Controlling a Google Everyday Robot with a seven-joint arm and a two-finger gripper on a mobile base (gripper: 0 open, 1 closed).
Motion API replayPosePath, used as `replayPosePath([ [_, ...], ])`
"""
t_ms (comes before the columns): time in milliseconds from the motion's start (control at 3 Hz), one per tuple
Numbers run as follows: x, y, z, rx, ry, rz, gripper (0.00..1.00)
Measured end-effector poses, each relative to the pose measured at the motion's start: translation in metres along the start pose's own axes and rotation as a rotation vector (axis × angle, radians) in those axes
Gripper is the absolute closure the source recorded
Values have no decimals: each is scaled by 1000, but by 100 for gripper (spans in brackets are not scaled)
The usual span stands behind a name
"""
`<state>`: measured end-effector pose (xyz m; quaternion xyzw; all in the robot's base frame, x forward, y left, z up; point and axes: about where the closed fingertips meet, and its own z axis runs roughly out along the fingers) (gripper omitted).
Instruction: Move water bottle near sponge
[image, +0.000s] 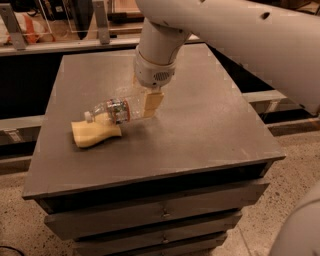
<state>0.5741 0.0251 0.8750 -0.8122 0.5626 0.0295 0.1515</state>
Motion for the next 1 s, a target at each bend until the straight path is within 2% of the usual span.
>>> replayPosePath([
  [333,2,-1,-3,3,4,4,0],
  [667,13,-4,-12,27,9,31,0],
  [1000,13,-4,-12,27,9,31,0],
])
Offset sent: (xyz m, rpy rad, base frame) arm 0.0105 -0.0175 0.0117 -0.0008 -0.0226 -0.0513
